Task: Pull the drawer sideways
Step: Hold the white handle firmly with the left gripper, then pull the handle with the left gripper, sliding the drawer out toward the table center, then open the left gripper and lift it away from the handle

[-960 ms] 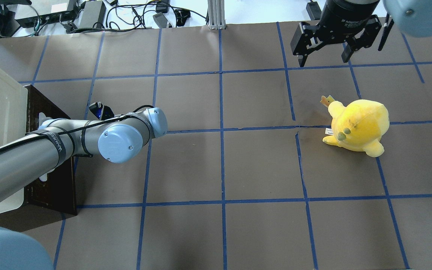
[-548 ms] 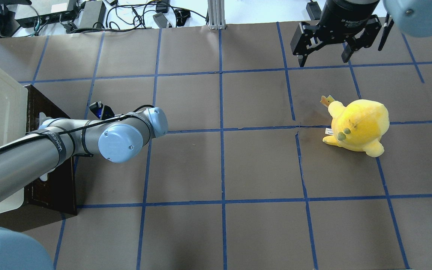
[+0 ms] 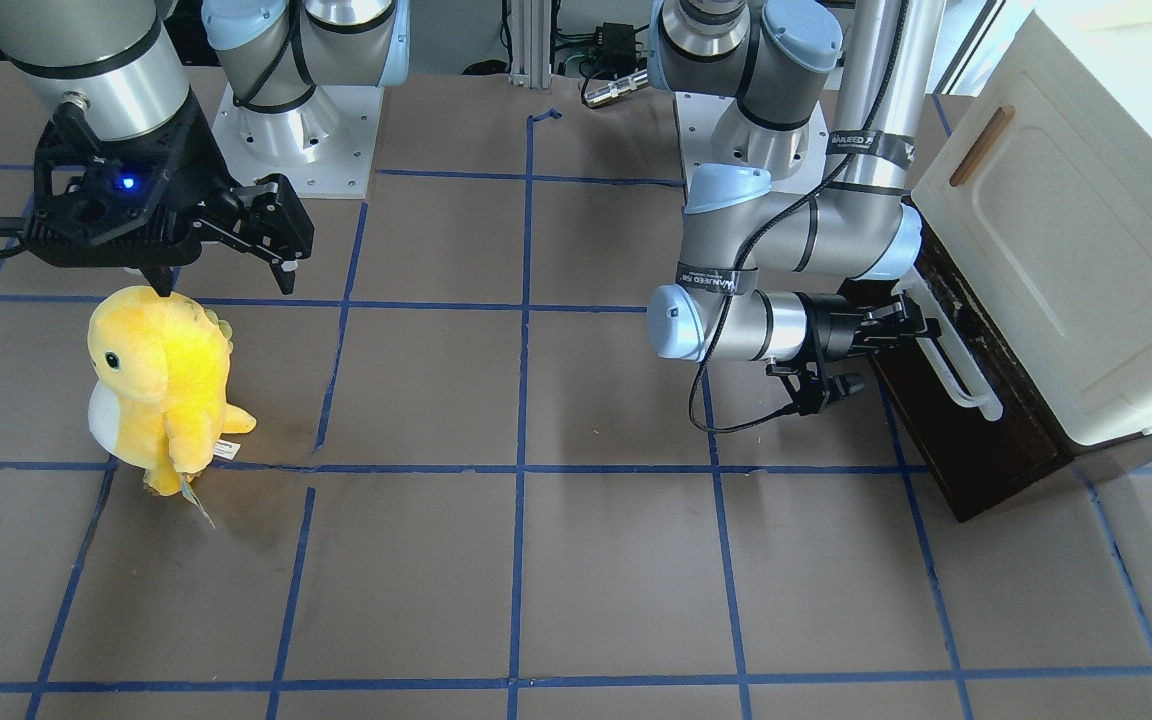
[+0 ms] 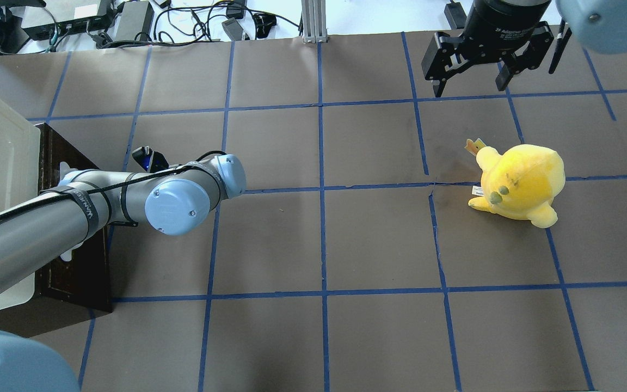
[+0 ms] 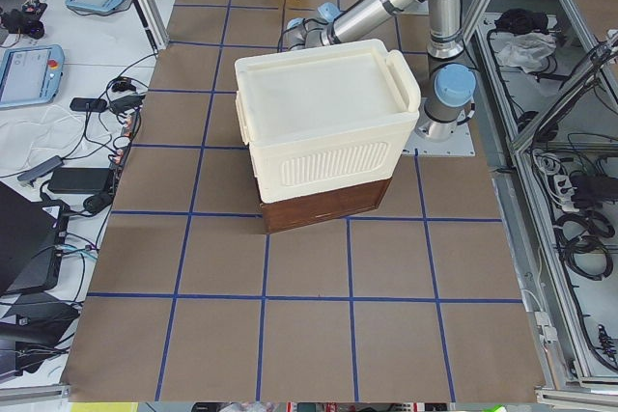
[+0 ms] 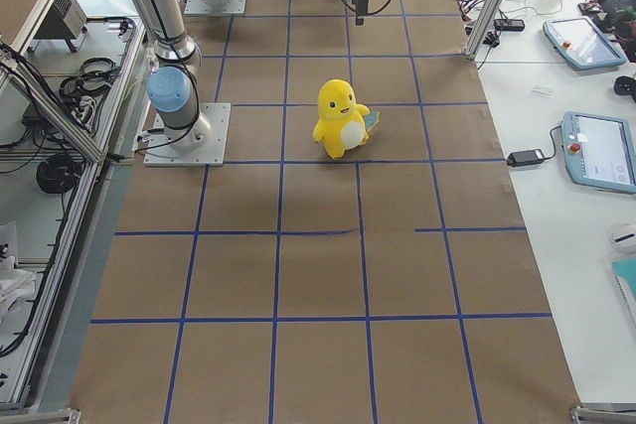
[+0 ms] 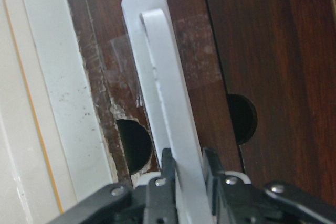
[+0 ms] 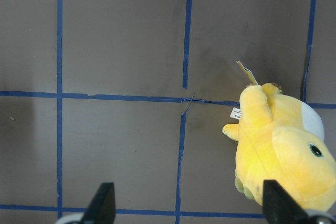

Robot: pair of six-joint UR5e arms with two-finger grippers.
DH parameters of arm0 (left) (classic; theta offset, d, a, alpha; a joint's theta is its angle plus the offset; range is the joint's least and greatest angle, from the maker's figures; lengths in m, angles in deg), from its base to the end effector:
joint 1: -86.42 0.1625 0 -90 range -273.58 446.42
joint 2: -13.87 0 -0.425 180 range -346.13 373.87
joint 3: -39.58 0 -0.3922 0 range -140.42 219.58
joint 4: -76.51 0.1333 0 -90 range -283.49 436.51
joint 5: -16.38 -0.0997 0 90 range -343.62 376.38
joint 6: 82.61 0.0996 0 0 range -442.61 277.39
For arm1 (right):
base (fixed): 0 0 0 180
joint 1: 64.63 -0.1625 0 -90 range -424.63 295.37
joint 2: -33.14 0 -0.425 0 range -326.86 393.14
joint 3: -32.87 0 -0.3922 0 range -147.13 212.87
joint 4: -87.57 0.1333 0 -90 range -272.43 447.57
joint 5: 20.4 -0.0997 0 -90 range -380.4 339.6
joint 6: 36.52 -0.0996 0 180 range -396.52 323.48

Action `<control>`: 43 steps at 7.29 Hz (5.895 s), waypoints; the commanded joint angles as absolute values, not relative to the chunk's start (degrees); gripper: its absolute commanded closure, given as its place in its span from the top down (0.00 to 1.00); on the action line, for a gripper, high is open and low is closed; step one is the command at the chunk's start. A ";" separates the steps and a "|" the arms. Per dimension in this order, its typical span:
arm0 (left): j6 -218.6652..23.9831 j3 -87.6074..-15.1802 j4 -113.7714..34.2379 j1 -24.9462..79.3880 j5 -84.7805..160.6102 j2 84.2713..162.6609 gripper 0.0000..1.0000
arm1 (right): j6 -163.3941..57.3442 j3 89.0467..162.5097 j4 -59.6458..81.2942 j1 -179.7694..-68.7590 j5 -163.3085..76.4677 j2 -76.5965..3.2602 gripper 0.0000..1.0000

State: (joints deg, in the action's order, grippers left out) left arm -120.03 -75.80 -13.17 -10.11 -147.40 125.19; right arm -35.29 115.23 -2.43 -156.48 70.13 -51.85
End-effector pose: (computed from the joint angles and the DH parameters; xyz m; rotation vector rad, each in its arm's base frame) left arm -0.0911 -0.4648 0.1816 0.0734 1.7673 0.1960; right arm 0.1495 -0.5285 0.5090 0.0838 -3.1306 0.0720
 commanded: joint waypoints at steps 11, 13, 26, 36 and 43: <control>-119.44 -72.84 -12.96 -17.46 -143.49 125.58 0.25 | -35.29 115.22 -2.43 -156.48 70.13 -51.85 1.00; -119.44 -72.57 -12.78 -18.35 -143.40 125.58 0.25 | -35.29 115.22 -2.43 -156.48 70.13 -51.85 1.00; -119.26 -71.52 -12.52 -19.76 -141.29 125.23 0.55 | -35.29 115.22 -2.43 -156.48 70.13 -51.85 1.00; -107.24 -49.29 -12.34 -20.03 -100.64 117.34 0.98 | -35.21 115.22 -2.43 -156.48 70.13 -51.85 1.00; -85.99 -50.25 -13.05 -6.15 -78.56 101.60 1.00 | -35.29 115.22 -2.43 -156.48 70.13 -51.85 1.00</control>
State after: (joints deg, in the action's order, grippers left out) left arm -90.22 -49.95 -13.04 -8.26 -81.66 103.16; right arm -35.29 115.23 -2.43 -156.48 70.13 -51.85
